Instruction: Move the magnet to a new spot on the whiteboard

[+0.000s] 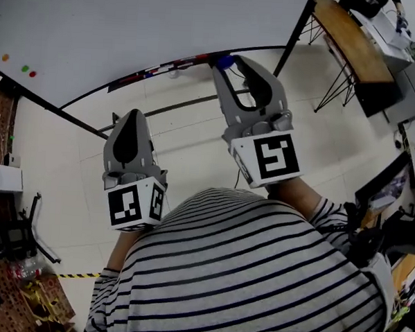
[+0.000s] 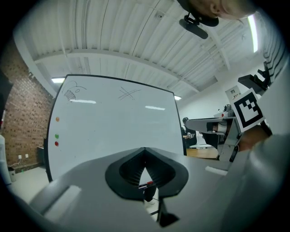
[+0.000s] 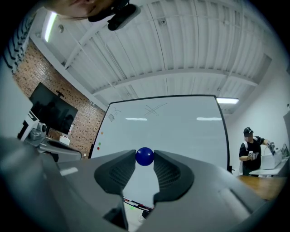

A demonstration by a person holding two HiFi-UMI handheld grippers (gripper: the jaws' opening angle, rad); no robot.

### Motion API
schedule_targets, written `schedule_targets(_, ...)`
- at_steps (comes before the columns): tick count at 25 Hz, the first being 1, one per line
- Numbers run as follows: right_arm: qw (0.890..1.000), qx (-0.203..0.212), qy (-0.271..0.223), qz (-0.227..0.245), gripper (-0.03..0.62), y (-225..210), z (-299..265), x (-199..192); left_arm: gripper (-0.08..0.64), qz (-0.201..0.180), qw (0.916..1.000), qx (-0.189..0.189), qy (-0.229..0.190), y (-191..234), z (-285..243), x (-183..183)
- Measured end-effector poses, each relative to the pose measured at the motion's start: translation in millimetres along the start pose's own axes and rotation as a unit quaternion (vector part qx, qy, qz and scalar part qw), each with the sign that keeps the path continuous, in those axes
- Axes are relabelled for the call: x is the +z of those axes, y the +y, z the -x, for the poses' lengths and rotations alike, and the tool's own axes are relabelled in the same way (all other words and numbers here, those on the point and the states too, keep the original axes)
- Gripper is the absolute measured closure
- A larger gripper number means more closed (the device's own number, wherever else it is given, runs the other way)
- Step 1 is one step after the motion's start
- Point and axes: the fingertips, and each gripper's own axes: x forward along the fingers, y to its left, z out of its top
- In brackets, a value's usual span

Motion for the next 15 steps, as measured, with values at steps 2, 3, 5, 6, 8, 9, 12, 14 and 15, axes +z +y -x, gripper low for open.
schedule_targets(2, 1.0, 0.003, -0.002, 0.001, 0.468, -4, 0, 0, 0.545, 0.002, 1.0, 0.008, 0.005, -2, -1, -4)
schedule_targets(3, 1.0, 0.004, -0.002, 0.002, 0.468, -9, 3, -1, 0.545, 0.002, 0.9999, 0.009, 0.006, -7, -3, -5)
schedule_targets(5, 1.0, 0.004, -0.003, 0.003, 0.468, -18, 10, -1, 0.545, 0.002, 0.9999, 0.009, 0.005, -19, -4, -5)
schedule_targets(6, 1.0, 0.005, -0.003, 0.004, 0.468, -20, 12, -1, 0.545, 0.003, 0.9999, 0.009, 0.003, -23, -3, -6)
schedule_targets(8, 1.0, 0.009, -0.004, 0.009, 0.468, -23, 14, -2, 0.545, 0.005, 0.9999, 0.011, 0.001, -28, -1, -7)
schedule_targets(9, 1.0, 0.012, -0.005, 0.011, 0.468, -23, 15, -3, 0.545, 0.005, 0.9999, 0.014, -0.001, -28, 0, -8)
schedule_targets(12, 1.0, 0.027, -0.01, 0.008, 0.468, -26, 16, -5, 0.545, 0.007, 0.9994, 0.032, -0.004, -31, 2, -12)
schedule_targets(14, 0.999, 0.032, -0.007, 0.003, 0.468, -31, 14, -10, 0.545, 0.009, 0.9991, 0.041, -0.003, -33, 1, -15)
schedule_targets(15, 0.999, 0.032, -0.004, 0.002, 0.468, -34, 10, -13, 0.545, 0.01, 0.999, 0.043, 0.0, -33, -2, -16)
